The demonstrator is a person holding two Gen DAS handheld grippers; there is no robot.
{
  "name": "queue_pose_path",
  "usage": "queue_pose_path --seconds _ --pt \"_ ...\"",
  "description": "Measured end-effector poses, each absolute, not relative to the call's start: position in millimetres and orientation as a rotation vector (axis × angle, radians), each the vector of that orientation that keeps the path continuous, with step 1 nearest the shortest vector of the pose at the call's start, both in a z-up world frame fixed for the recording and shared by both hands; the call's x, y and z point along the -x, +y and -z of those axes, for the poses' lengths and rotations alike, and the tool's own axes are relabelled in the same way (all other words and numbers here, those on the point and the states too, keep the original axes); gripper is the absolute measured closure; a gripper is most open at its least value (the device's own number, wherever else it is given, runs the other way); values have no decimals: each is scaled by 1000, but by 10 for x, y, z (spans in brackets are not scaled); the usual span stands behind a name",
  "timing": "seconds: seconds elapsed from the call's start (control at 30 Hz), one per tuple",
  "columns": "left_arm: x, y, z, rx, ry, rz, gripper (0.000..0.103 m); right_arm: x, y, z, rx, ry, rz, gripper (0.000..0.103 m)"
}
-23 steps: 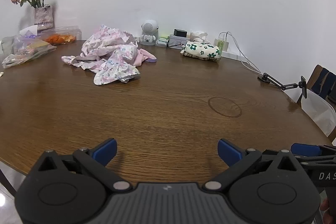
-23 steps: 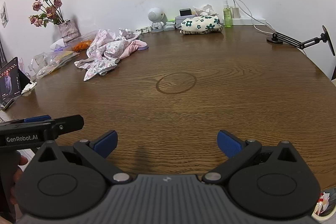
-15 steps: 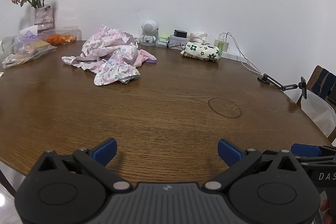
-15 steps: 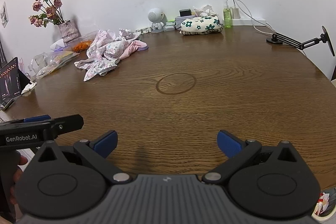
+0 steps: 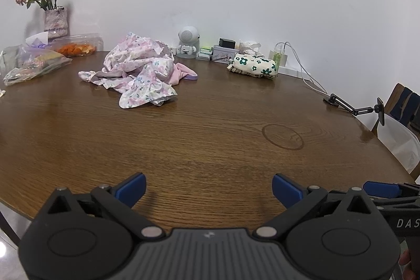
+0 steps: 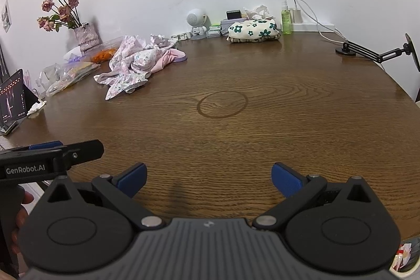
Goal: Fold clothes
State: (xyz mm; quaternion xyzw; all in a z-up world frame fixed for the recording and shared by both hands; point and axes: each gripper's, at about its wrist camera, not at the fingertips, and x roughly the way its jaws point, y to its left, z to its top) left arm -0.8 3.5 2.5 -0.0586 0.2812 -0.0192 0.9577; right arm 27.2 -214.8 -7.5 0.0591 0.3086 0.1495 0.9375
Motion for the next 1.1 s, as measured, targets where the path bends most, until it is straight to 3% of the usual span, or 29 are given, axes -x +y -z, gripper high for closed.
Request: queue_pose_path --seconds 1.1 --pt "-4 67 33 133 576 40 1 -265 -2116 107 -119 641 -307 0"
